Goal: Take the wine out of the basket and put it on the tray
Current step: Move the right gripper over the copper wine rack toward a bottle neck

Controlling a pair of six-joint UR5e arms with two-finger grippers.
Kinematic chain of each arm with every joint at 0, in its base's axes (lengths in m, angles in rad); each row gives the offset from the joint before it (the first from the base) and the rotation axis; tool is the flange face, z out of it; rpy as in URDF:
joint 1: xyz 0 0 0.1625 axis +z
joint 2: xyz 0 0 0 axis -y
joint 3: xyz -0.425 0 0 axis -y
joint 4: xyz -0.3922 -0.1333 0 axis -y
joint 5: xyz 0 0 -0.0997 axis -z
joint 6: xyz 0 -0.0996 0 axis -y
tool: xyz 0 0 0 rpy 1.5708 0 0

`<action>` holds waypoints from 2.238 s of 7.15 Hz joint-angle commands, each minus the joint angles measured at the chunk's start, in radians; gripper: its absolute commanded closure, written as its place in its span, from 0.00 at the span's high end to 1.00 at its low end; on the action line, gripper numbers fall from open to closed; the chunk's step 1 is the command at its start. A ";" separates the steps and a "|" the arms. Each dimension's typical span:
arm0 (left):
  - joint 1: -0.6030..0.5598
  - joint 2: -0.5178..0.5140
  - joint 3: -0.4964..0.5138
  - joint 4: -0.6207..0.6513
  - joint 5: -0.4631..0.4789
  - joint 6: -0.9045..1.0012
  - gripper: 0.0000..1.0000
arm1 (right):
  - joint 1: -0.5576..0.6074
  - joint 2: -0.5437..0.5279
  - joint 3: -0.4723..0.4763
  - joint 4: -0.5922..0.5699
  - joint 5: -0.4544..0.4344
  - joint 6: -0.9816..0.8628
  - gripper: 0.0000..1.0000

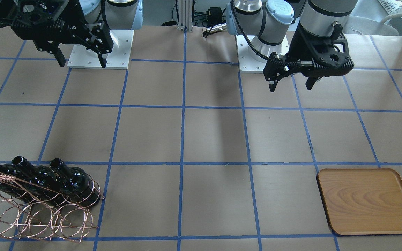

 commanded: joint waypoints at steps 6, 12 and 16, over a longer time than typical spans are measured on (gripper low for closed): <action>0.006 -0.001 0.000 0.011 0.000 0.000 1.00 | -0.121 0.151 -0.132 0.034 0.002 -0.017 1.00; 0.006 -0.006 0.000 0.014 -0.005 0.000 1.00 | -0.272 0.393 -0.137 -0.193 0.016 -0.226 1.00; 0.006 -0.006 0.000 0.014 -0.003 0.000 1.00 | -0.272 0.422 -0.137 -0.255 0.018 -0.224 0.99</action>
